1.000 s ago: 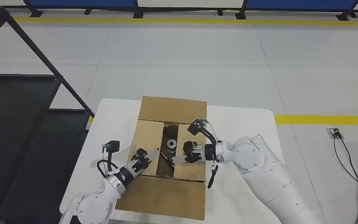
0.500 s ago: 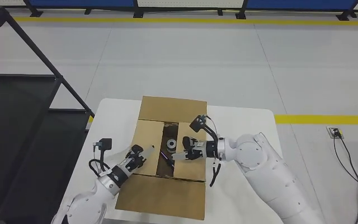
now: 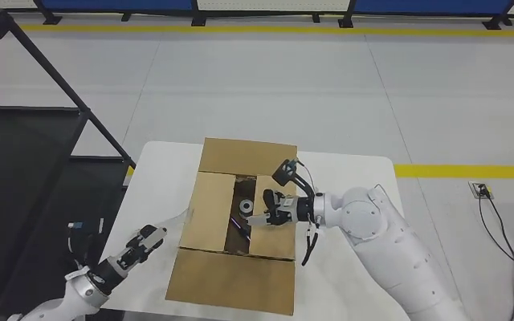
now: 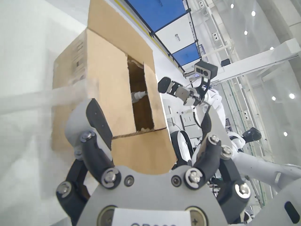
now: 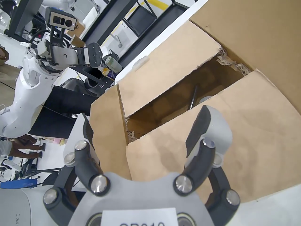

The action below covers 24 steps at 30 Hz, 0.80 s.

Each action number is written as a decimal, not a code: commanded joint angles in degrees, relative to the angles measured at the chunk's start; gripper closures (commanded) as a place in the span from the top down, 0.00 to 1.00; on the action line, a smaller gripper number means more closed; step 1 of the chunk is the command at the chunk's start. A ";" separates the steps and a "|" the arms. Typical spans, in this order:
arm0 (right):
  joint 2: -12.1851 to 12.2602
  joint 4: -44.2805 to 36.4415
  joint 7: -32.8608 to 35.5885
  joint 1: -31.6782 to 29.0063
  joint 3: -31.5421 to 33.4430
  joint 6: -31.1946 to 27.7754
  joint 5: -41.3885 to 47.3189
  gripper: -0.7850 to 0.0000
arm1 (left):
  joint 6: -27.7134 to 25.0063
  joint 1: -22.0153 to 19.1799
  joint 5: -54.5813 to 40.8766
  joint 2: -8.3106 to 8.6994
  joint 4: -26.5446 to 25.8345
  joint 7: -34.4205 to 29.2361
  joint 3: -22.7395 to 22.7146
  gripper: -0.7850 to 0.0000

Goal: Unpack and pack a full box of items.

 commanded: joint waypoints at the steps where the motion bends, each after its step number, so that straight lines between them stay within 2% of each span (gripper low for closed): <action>1: 0.08 0.44 -3.18 -0.75 0.99 0.47 0.83 1.00 | -0.85 0.89 -0.79 0.41 1.42 -5.34 -1.02 1.00; 6: 0.00 3.77 -10.32 -0.61 3.45 -0.24 3.98 1.00 | -3.00 1.77 -5.15 1.28 3.97 -16.83 -1.18 1.00; 11: -0.20 6.62 -16.49 0.43 4.71 -0.27 3.57 1.00 | -3.37 0.04 -7.82 2.00 9.11 -24.91 1.26 1.00; 14: -0.21 9.19 -20.19 1.11 5.77 0.14 2.46 1.00 | -3.89 -1.75 -7.79 2.29 11.59 -27.26 3.40 1.00; 17: -0.43 12.01 -24.49 1.62 6.64 4.37 2.34 1.00 | -4.51 -3.14 -8.89 2.47 13.23 -28.63 5.31 1.00; 24: -1.23 19.39 -27.09 4.22 6.65 8.92 4.67 1.00 | -5.79 -4.02 -15.22 2.92 14.11 -31.38 6.50 1.00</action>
